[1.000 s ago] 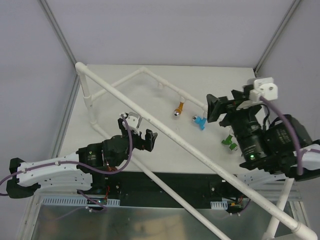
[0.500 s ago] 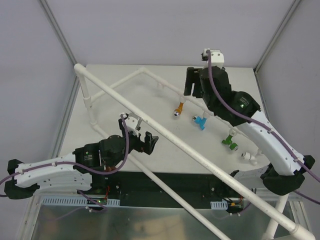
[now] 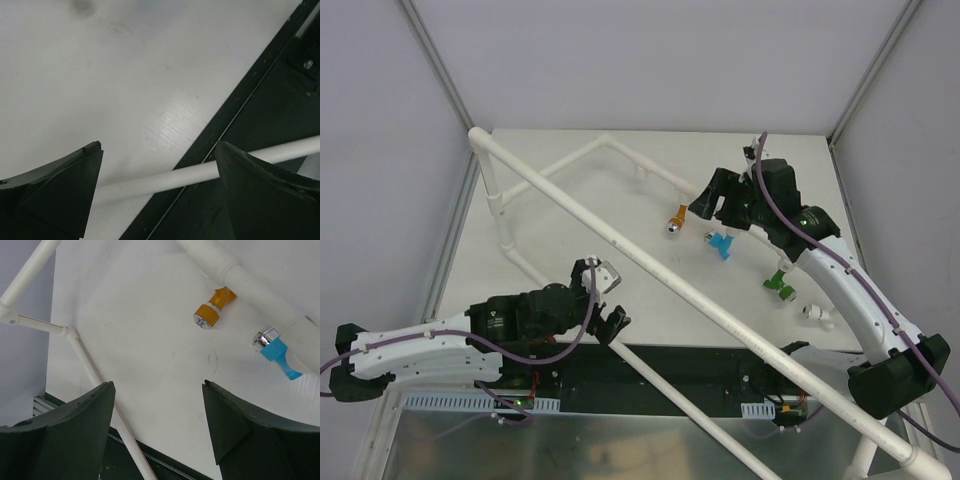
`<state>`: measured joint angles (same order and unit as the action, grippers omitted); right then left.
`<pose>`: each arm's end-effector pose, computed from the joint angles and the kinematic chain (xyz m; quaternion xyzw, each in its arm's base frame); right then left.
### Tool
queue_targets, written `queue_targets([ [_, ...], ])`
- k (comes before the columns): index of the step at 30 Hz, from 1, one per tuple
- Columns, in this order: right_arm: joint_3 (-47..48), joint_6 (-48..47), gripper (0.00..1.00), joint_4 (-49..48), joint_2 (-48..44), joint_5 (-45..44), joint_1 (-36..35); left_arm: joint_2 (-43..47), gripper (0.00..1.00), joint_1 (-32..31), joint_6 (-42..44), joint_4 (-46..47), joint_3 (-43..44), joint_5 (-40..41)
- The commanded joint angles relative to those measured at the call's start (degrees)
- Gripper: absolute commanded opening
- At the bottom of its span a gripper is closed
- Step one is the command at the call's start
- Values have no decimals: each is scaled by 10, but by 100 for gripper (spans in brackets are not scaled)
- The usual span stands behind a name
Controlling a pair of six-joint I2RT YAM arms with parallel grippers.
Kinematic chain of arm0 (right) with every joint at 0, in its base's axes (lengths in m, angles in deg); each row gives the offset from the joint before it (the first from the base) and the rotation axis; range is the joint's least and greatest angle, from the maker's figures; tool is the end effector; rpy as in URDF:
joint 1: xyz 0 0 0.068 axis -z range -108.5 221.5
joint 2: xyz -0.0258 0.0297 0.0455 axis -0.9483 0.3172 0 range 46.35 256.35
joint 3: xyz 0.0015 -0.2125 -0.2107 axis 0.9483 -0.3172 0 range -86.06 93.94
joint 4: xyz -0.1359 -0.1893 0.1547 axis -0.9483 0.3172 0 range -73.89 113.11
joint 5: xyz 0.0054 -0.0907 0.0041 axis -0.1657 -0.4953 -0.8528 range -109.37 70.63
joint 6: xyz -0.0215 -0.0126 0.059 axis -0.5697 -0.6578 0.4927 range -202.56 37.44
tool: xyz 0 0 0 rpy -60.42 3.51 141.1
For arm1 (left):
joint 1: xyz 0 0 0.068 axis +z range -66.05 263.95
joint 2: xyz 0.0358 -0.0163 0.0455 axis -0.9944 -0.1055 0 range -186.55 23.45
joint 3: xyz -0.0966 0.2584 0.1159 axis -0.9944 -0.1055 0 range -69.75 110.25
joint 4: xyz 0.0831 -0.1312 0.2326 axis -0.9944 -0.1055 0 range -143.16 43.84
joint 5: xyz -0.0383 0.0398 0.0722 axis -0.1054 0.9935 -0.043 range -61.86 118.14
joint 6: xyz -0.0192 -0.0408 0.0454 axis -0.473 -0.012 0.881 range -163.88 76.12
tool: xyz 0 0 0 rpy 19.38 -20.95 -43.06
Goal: Install the water faucets
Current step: Adjust the adaptor at the center of the board.
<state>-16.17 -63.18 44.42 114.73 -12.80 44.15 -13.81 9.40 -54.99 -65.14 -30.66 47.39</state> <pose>0.2510 0.1362 0.3957 -0.0891 0.8462 0.2522 0.4609 0.0600 -0.1556 0.3227 0.3326 0.7270 -0.2993 0.5208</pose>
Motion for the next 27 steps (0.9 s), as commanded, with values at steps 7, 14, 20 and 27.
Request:
queue_targets([
  [7,-35,58,77,-57,15,46,34,-101,99,-262,118,89,-6,134],
  [14,-82,79,77,-106,56,69,34,-303,99,-423,372,83,244,297],
  [20,-111,66,78,-114,72,96,34,-324,99,-453,527,94,395,254],
  [27,-141,66,78,-134,84,112,33,-407,99,-433,706,112,524,231],
])
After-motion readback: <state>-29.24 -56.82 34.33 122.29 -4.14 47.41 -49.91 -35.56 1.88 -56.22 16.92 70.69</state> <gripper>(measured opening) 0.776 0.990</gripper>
